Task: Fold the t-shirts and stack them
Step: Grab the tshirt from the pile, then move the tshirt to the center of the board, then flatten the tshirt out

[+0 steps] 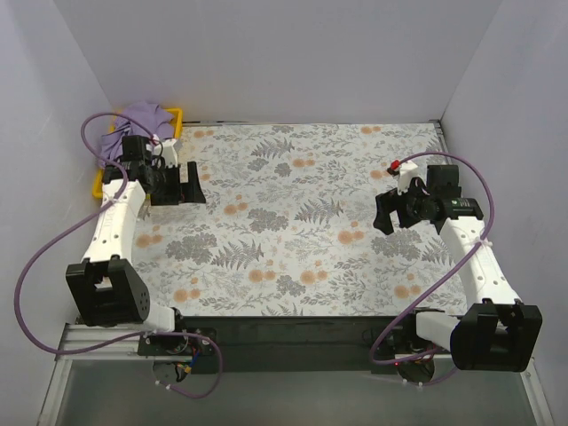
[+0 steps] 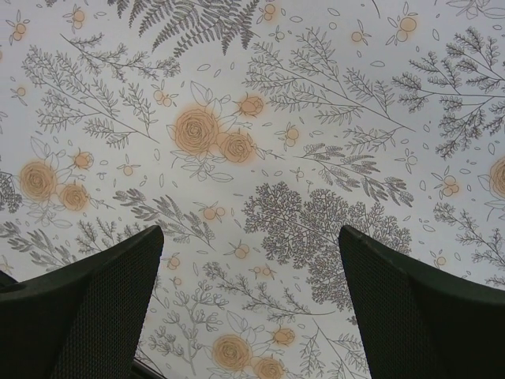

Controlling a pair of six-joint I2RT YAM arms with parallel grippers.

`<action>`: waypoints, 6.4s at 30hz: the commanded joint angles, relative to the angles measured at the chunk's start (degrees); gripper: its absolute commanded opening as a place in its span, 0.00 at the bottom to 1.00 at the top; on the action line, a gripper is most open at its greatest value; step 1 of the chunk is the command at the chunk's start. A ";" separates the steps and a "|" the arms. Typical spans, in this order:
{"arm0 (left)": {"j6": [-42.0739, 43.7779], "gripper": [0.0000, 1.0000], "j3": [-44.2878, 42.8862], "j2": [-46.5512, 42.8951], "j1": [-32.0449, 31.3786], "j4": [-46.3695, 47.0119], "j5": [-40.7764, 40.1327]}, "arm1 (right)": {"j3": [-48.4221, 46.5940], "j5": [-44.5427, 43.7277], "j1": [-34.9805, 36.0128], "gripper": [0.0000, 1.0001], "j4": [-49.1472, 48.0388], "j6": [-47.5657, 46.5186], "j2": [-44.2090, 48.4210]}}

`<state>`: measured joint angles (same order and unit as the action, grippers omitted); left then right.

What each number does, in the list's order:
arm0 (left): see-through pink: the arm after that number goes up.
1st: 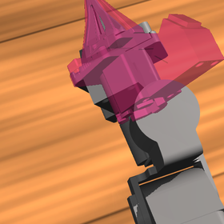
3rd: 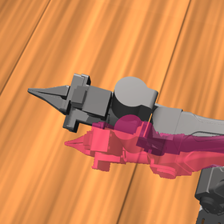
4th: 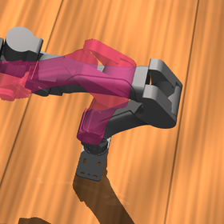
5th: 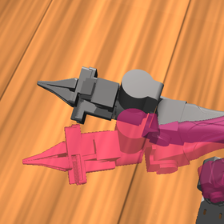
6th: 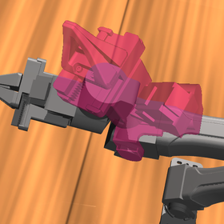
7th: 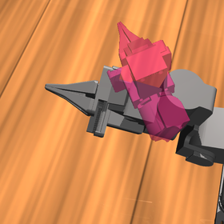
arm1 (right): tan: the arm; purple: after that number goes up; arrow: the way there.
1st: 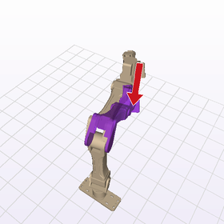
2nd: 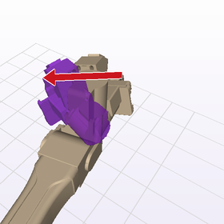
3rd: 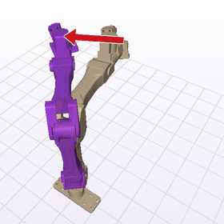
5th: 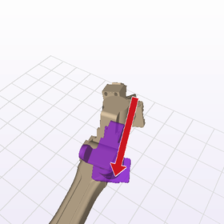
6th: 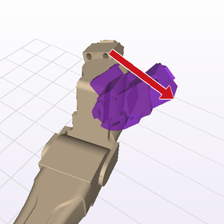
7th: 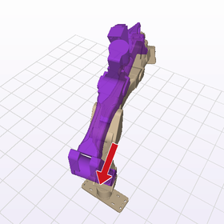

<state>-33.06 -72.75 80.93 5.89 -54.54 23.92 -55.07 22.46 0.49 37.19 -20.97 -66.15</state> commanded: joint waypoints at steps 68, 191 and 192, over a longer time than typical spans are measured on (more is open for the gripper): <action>-30.66 0.00 -33.37 9.71 0.80 43.91 37.23 | -1.53 1.98 0.04 0.98 -0.36 3.57 -3.99; 23.92 0.75 17.11 1.25 -23.38 -3.74 4.47 | 5.67 -25.35 1.18 0.45 2.90 -33.17 -14.44; 23.66 0.75 17.38 1.08 -23.47 -3.38 4.29 | 6.11 -26.23 1.35 0.48 2.02 -33.52 -14.53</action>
<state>-8.32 -56.34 83.42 -17.28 -60.71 29.67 -49.47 0.08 1.43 45.41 -51.92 -80.51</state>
